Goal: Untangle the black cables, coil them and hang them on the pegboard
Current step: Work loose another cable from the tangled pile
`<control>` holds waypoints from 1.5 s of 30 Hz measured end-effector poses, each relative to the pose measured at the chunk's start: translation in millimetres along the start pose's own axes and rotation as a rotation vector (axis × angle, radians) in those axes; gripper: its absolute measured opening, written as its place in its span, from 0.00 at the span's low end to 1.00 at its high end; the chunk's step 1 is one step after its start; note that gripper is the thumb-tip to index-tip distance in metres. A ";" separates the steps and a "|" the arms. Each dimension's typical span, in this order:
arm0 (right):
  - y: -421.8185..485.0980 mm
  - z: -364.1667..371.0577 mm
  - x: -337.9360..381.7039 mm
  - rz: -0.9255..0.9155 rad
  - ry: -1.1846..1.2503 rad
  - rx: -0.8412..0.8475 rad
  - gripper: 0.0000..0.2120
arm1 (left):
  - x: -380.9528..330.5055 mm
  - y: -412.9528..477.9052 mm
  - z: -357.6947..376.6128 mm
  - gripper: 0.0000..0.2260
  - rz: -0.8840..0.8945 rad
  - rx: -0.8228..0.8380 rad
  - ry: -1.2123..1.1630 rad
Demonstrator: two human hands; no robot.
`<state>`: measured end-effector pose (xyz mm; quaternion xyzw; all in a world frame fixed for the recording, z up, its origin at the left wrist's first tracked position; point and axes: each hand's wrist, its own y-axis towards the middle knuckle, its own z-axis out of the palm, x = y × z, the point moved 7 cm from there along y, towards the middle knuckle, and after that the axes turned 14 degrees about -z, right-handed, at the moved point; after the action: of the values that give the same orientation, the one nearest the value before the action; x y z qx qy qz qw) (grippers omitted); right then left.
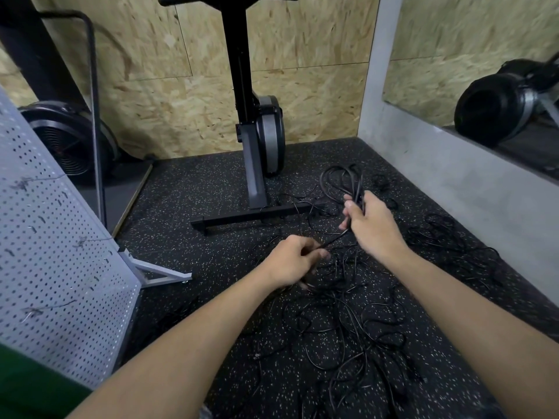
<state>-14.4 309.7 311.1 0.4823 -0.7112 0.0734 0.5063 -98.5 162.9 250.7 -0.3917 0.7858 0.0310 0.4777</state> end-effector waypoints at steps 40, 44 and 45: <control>-41.3 45.7 7.7 -0.010 -0.334 0.843 0.33 | -16.9 -22.5 -60.5 0.15 0.328 -0.578 0.235; -45.1 50.8 15.7 -0.161 -0.450 0.893 0.23 | -13.8 -22.4 -60.6 0.15 0.284 -0.584 0.213; -43.8 51.2 13.0 -0.177 -0.469 0.874 0.20 | -13.6 -22.6 -59.9 0.15 0.276 -0.583 0.213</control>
<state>-14.6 248.5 280.2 0.7111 -0.6651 0.2108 0.0875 -124.2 129.9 301.0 -0.4026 0.8351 0.2775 0.2521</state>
